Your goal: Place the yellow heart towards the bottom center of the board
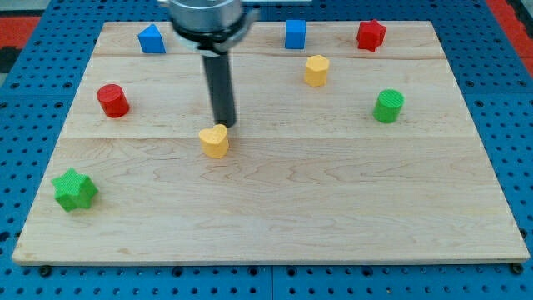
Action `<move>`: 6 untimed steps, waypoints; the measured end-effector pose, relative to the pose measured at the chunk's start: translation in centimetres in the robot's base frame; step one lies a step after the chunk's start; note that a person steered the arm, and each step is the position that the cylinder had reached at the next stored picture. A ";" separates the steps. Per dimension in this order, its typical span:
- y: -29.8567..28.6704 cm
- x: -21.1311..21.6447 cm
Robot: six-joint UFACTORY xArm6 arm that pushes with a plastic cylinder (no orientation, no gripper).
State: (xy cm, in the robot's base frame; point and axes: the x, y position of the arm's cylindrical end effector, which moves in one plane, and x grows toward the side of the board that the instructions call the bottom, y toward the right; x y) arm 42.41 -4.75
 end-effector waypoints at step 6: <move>-2.3 5.6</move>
